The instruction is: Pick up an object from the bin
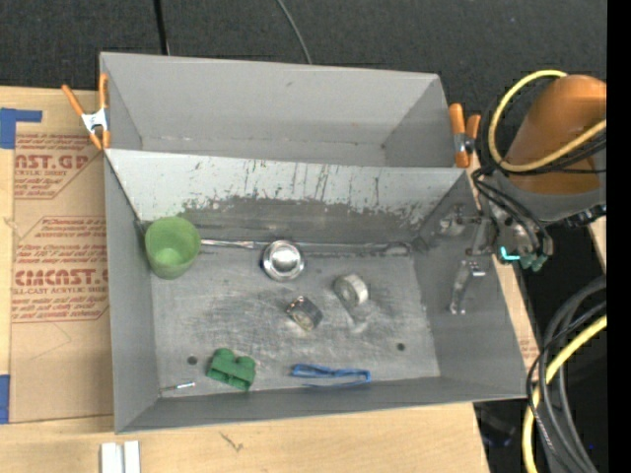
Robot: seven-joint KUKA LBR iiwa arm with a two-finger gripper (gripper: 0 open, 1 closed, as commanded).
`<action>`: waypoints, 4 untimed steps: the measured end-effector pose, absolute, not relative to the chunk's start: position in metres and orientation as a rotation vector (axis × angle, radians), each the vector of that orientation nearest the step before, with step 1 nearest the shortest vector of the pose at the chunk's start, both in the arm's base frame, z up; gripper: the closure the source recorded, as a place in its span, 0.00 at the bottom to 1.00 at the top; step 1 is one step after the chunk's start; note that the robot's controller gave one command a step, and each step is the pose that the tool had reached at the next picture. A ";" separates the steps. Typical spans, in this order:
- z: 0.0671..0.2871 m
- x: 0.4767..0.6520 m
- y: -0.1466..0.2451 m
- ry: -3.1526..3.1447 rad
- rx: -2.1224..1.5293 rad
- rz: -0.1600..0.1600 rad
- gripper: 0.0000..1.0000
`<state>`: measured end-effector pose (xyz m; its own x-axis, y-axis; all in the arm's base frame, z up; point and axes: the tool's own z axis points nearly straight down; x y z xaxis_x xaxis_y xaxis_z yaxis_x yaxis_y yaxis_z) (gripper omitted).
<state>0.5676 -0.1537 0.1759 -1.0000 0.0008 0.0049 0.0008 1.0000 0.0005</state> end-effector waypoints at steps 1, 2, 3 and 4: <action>0.068 0.586 -0.079 -3.151 -0.043 -0.001 0.00; 0.102 0.584 -0.038 -3.146 -0.061 -0.004 0.00; 0.113 0.571 -0.048 -3.134 -0.239 -0.001 0.00; 0.073 0.564 -0.050 -3.120 -0.459 -0.003 0.00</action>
Offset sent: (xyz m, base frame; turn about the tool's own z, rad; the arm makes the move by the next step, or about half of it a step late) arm 0.0162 0.0714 -0.1059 0.0296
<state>0.5642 -0.0504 0.0727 -0.9576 0.2880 -0.0119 0.2880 0.9576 0.0034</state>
